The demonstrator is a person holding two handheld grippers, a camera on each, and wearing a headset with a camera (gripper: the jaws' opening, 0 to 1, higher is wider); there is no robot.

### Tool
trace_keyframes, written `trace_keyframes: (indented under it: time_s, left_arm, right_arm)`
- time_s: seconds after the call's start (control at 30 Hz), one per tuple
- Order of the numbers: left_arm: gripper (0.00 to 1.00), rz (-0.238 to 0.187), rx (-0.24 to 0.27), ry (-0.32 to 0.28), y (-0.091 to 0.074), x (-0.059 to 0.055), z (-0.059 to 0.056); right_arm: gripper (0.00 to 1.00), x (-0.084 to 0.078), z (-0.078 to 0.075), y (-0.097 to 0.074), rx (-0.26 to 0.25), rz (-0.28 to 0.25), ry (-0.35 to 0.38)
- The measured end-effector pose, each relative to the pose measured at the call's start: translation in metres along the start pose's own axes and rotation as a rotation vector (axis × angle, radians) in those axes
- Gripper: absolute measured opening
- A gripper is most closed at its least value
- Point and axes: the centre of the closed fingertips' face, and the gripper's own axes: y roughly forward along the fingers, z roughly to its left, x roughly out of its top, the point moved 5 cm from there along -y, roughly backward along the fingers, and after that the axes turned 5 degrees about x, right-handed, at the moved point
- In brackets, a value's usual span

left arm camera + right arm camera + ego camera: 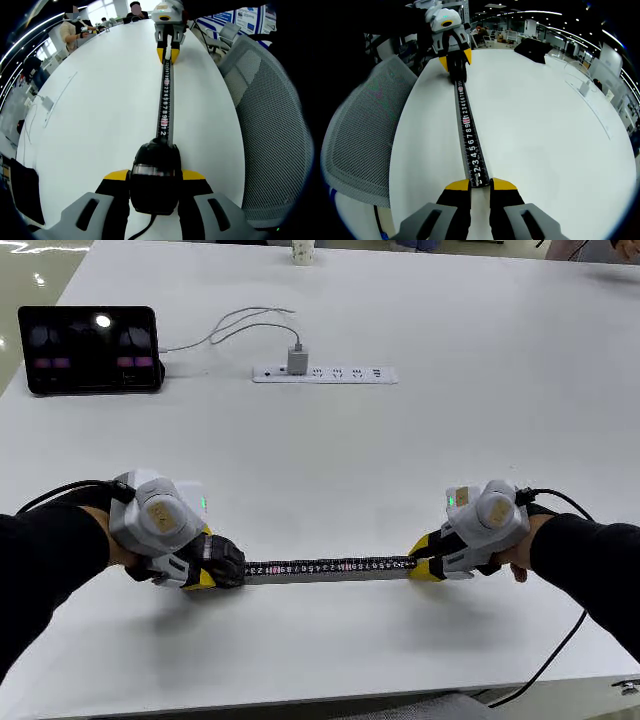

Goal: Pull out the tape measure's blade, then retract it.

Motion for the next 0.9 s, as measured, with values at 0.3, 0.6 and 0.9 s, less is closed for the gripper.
trace_keyframes:
  time_s: [0.3, 0.6, 0.9]
  left_arm:
    - [0.32, 0.001, 0.006, -0.001, 0.0002, 0.0008, -0.0001]
    - [0.32, 0.004, 0.012, 0.004, 0.0001, 0.0015, -0.0006]
    - [0.33, 0.014, 0.023, -0.027, -0.0008, -0.0007, 0.0011]
  right_arm:
    - [0.11, 0.0007, 0.0003, -0.0002, -0.008, 0.006, 0.005]
    - [0.12, 0.0023, 0.0012, 0.0010, -0.011, 0.025, 0.007]
    - [0.12, 0.0042, 0.0016, 0.0014, -0.013, 0.057, -0.010]
